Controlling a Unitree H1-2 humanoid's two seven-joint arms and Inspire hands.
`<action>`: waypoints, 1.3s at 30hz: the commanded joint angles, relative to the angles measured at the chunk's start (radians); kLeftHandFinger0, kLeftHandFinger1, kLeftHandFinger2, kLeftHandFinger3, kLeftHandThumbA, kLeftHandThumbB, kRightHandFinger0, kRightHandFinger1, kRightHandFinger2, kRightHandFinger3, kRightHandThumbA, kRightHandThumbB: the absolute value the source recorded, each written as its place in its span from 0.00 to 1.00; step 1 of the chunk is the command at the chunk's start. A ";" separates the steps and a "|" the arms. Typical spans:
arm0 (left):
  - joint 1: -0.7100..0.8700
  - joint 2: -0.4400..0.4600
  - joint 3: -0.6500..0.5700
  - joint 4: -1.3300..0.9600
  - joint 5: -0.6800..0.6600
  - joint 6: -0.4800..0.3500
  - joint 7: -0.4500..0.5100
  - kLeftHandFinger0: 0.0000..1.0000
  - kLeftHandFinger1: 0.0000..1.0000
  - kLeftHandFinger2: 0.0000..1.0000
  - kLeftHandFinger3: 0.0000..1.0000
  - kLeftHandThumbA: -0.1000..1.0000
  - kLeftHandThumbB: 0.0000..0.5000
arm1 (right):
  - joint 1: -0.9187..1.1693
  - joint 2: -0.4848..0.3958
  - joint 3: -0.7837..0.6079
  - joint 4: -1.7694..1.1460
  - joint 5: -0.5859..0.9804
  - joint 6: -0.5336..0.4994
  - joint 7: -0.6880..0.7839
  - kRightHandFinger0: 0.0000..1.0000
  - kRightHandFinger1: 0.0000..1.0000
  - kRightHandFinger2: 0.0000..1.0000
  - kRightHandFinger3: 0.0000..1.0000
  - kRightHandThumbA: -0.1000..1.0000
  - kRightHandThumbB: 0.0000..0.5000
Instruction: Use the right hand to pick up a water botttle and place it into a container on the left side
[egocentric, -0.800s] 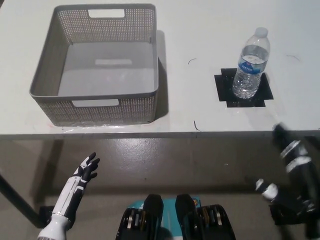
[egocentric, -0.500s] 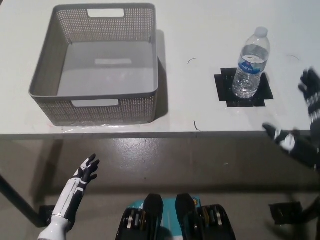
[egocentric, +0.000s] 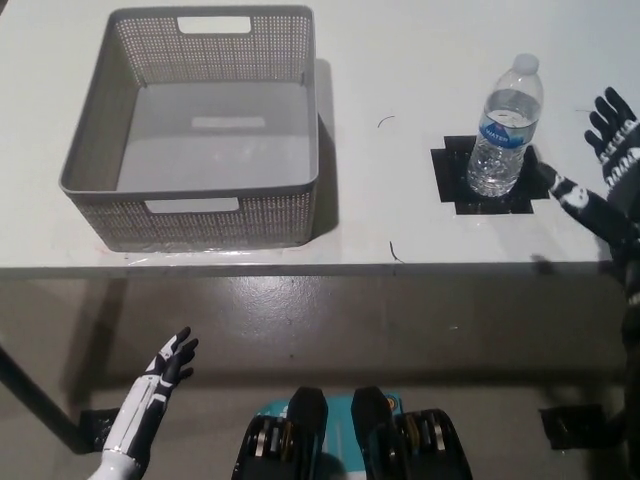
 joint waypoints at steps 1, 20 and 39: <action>0.006 -0.004 0.002 -0.031 0.003 -0.047 -0.001 1.00 1.00 1.00 1.00 1.00 0.26 | -0.092 -0.022 0.005 0.069 0.000 0.032 -0.013 1.00 1.00 1.00 1.00 1.00 0.70; -0.007 -0.006 0.006 -0.043 -0.007 -0.034 -0.003 1.00 1.00 1.00 1.00 1.00 0.27 | -0.248 -0.055 0.084 0.320 -0.124 0.068 -0.073 1.00 1.00 1.00 1.00 1.00 0.99; 0.006 -0.009 0.009 -0.049 -0.032 -0.048 -0.012 1.00 1.00 1.00 1.00 1.00 0.34 | -0.675 -0.015 0.086 1.090 -0.096 -0.094 -0.068 1.00 1.00 1.00 1.00 0.94 1.00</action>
